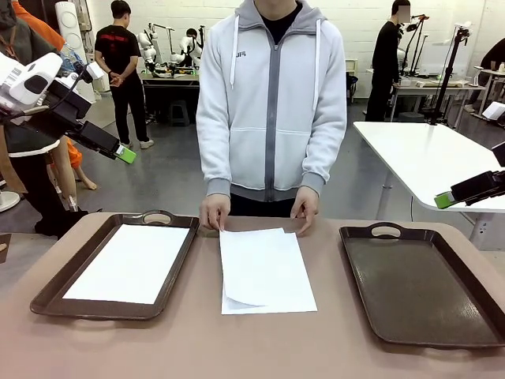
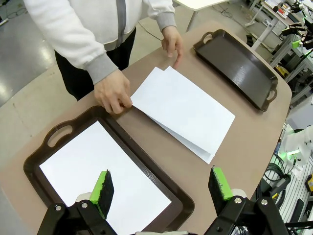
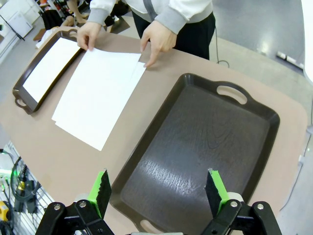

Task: Sort the A4 documents.
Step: Receive the A4 Paper.

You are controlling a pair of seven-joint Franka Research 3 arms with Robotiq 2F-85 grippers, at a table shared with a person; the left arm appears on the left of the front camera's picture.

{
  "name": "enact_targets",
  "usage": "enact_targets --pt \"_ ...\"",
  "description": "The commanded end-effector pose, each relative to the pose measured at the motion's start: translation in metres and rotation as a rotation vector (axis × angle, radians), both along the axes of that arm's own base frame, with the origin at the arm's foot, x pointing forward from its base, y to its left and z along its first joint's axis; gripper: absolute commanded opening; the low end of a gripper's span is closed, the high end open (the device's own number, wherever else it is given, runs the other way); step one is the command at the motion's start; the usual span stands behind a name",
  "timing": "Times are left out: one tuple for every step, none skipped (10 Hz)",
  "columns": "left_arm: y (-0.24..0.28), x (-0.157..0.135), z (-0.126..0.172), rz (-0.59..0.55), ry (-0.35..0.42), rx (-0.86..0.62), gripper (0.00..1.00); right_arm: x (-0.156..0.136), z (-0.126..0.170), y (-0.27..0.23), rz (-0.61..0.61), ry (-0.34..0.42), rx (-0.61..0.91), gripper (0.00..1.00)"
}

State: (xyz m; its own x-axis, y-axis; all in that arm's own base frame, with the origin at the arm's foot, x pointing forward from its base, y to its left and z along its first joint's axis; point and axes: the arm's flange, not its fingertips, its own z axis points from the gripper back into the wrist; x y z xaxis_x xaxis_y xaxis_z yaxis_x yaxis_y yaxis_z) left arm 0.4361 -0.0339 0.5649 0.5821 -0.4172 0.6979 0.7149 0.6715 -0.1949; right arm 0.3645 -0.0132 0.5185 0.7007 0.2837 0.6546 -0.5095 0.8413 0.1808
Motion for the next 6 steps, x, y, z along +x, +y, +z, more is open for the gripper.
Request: enact_targets --pt "-0.0001 0.0 0.0001 0.0 0.0 0.0 1.0 0.0011 -0.0018 -0.0007 0.012 0.003 0.023 1.0" --pt "-0.0001 0.0 0.0001 0.0 0.0 0.0 1.0 0.0011 -0.0018 -0.0007 0.012 0.003 0.023 1.0" --pt "-0.0001 0.0 0.0001 0.0 0.0 0.0 1.0 0.0011 -0.0018 -0.0007 0.012 0.003 0.023 1.0" --pt "-0.0001 0.0 0.0001 0.0 0.0 0.0 1.0 0.0011 -0.0018 -0.0007 0.012 0.003 0.023 1.0" --pt "-0.0001 0.0 0.0001 0.0 0.0 0.0 1.0 0.0011 -0.0018 -0.0007 0.012 0.003 0.023 1.0" --pt "-0.0001 0.0 0.0001 0.0 0.0 0.0 1.0 0.0011 -0.0018 -0.0007 0.012 0.003 0.023 1.0"
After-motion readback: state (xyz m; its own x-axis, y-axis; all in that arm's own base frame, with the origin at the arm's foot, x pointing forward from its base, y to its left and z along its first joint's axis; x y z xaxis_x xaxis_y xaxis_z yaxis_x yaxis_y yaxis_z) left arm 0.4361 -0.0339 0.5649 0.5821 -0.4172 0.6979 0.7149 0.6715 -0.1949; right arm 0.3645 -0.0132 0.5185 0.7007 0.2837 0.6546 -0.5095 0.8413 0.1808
